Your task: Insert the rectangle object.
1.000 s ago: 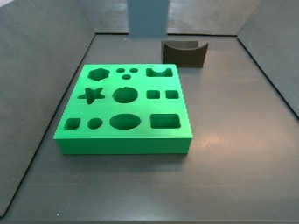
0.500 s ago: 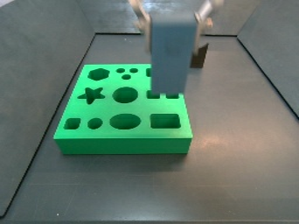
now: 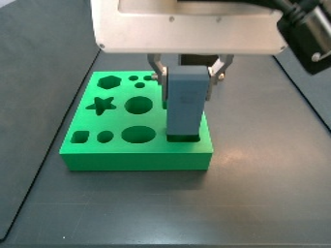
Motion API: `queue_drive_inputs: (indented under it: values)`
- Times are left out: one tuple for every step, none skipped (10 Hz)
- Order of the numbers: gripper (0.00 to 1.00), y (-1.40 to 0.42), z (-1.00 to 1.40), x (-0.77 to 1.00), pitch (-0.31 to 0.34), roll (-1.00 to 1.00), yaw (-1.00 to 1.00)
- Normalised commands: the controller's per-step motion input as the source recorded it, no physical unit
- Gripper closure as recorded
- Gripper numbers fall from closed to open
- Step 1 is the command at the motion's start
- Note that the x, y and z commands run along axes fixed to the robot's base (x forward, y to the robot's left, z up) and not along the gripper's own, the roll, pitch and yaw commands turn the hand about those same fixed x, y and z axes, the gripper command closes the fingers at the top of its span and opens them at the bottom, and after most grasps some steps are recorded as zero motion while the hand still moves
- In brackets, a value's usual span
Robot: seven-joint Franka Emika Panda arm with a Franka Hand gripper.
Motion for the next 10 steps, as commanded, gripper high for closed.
queue_drive_inputs:
  values:
    - [1.00, -0.03, -0.31, 0.00, -0.090, -0.11, 0.00]
    - [1.00, -0.03, -0.25, 0.00, -0.067, -0.09, 0.00]
    - [1.00, -0.05, -0.28, 0.00, -0.074, -0.09, 0.00]
    - [1.00, -0.02, -0.41, 0.00, -0.091, -0.11, 0.00]
    - [1.00, -0.06, -0.63, 0.11, -0.074, -0.07, -0.02]
    - [1.00, -0.04, -0.65, 0.22, -0.023, -0.03, -0.08]
    - [1.00, 0.02, -0.32, 0.10, 0.000, -0.02, -0.04]
    - [1.00, 0.00, -0.19, 0.00, -0.096, -0.09, -0.05]
    - [1.00, 0.00, -0.14, 0.00, -0.100, -0.05, 0.00]
    - [1.00, 0.00, -0.11, 0.00, -0.084, -0.03, 0.00]
